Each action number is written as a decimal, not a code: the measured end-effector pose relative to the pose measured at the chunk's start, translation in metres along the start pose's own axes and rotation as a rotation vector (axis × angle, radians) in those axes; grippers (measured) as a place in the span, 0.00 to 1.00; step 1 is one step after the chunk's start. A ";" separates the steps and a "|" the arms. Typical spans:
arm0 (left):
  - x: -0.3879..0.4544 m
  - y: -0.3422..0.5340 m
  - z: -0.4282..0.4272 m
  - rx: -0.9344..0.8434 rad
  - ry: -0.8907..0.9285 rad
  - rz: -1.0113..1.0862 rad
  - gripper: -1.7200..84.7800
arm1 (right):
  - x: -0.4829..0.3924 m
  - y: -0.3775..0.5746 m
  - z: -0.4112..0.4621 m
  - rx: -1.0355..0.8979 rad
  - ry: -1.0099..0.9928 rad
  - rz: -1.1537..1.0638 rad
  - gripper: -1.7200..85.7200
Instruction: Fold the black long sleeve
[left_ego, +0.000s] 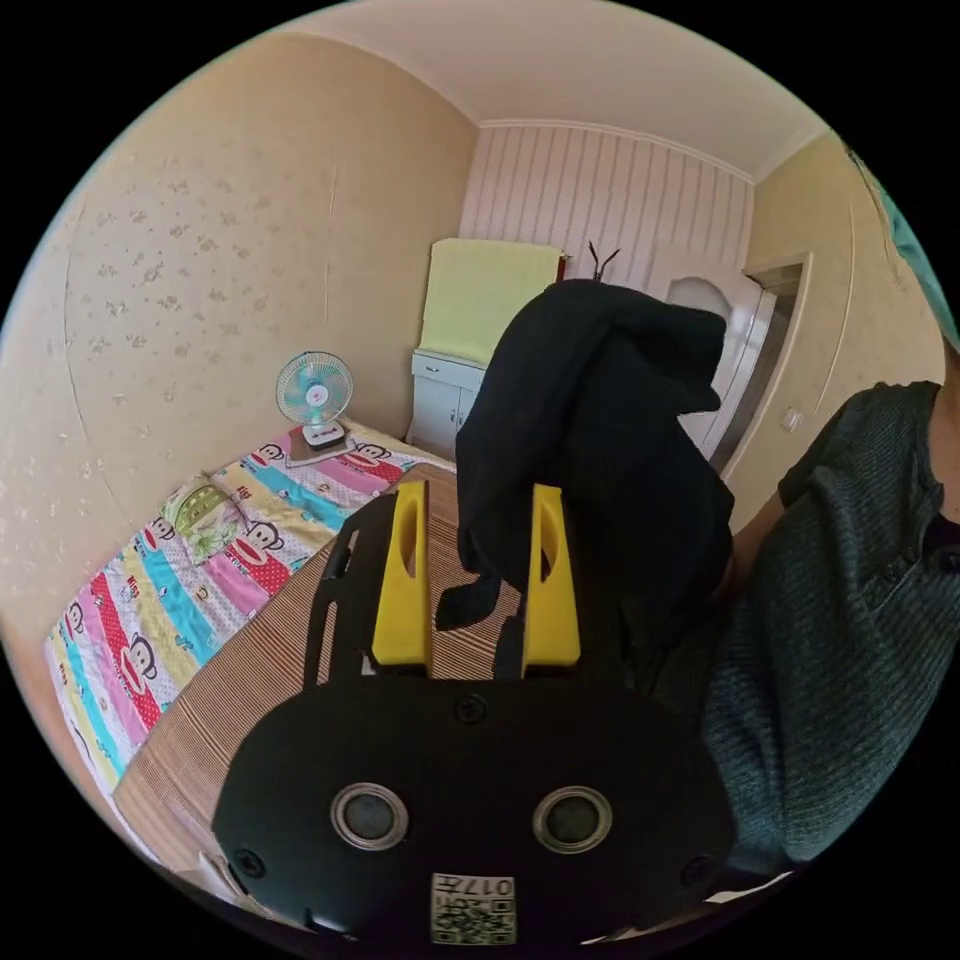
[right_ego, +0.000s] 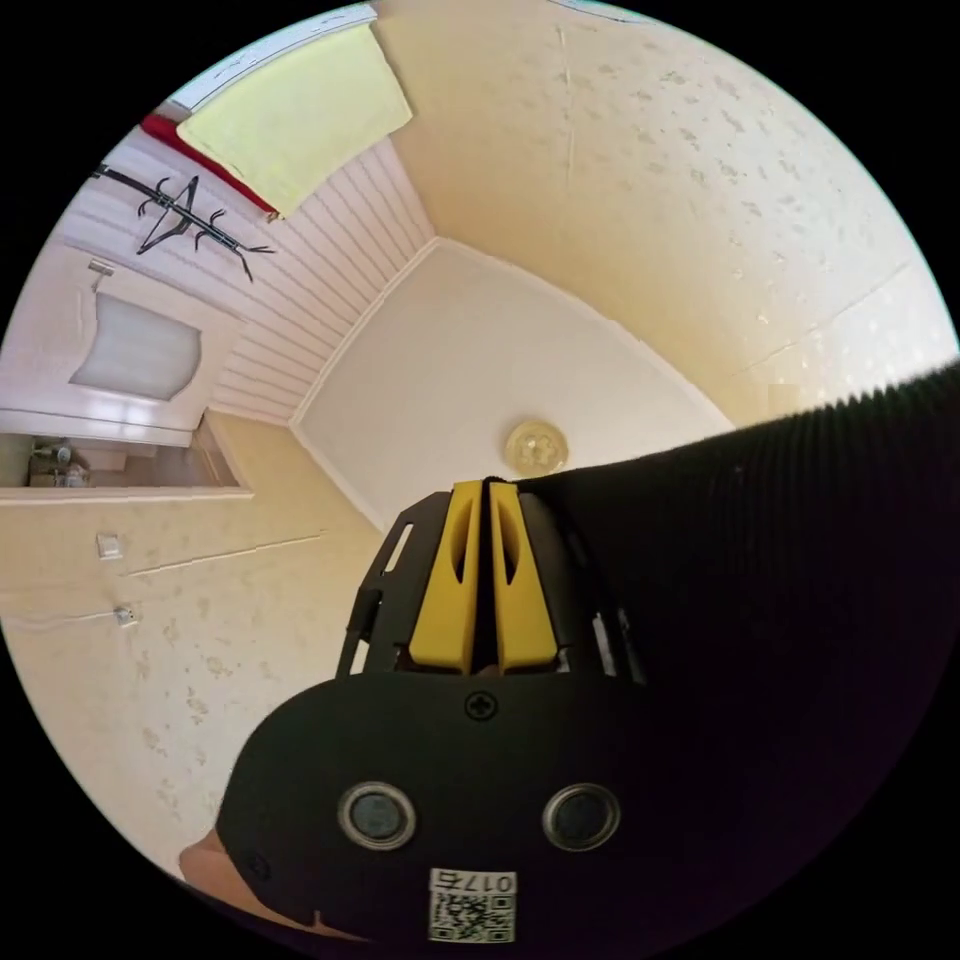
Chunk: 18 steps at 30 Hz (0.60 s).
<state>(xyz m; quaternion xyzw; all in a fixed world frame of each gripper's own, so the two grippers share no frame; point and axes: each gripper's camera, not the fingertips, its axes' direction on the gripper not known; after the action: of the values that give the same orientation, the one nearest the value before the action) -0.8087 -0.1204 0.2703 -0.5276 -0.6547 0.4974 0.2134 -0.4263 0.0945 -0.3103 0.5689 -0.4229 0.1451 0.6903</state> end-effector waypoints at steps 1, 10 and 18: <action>-0.001 0.005 -0.001 0.009 0.024 0.004 0.18 | 0.013 0.012 -0.001 -0.023 -0.005 0.020 0.03; -0.009 0.024 -0.077 0.270 0.169 -0.040 0.02 | 0.090 0.069 -0.019 -0.206 0.123 0.057 0.03; -0.030 0.010 -0.221 0.698 0.488 -0.014 0.01 | 0.065 0.064 -0.043 -0.466 1.172 -0.191 0.03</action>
<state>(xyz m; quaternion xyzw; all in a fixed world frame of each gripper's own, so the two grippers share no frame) -0.6158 -0.0541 0.3606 -0.5214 -0.3808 0.5483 0.5315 -0.4130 0.1356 -0.2190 0.2654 0.0569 0.2745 0.9225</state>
